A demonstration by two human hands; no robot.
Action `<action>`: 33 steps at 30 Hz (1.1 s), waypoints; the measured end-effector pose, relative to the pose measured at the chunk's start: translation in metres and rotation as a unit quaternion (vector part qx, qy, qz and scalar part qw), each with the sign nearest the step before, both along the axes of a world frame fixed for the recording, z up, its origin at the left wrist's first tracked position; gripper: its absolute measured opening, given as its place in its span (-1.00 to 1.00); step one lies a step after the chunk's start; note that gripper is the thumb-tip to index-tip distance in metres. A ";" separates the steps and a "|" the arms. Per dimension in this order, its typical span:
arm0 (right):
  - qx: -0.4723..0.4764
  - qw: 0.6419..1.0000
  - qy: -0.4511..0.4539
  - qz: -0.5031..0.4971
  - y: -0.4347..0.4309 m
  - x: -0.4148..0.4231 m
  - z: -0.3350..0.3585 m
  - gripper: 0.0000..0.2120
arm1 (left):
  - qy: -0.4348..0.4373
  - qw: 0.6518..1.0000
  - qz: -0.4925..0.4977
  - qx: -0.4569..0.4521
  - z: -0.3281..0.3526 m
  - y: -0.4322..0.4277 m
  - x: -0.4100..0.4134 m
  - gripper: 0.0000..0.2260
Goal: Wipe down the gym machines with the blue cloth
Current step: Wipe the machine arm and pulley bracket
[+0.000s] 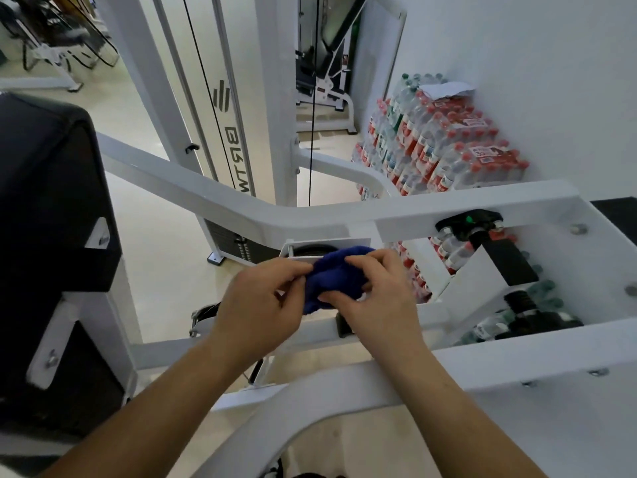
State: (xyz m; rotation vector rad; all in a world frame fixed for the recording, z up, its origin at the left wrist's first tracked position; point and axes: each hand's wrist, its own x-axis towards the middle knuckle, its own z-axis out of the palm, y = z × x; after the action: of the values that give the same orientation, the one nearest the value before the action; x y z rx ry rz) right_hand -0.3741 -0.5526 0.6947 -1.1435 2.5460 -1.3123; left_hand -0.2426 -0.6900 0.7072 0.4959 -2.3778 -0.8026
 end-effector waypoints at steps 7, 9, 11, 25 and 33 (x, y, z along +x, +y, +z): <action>0.065 0.988 0.139 -0.023 -0.004 -0.019 0.004 -0.79 | 0.034 0.998 0.056 -0.023 -0.032 -0.023 0.010 -0.66; 0.061 0.984 0.161 -0.039 -0.003 -0.016 0.002 -0.84 | 0.046 0.997 0.058 0.010 -0.037 -0.023 0.012 -0.62; 0.084 0.970 0.225 -0.031 -0.007 -0.006 -0.006 -0.88 | 0.059 0.995 0.064 0.055 -0.040 -0.021 0.013 -0.60; 0.123 0.948 0.286 -0.061 -0.010 0.007 -0.001 -0.79 | 0.106 0.991 0.033 0.073 -0.052 -0.005 0.020 -0.77; 0.099 0.976 0.194 0.009 0.004 0.013 0.001 -0.64 | 0.016 0.962 0.044 0.270 -0.052 0.029 0.006 -0.91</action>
State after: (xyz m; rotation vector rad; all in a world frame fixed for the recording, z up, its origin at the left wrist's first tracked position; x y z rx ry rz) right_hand -0.3609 -0.5482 0.6954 -1.4975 2.8373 -0.8742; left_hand -0.2363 -0.6609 0.6548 0.7888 -2.0726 -1.4114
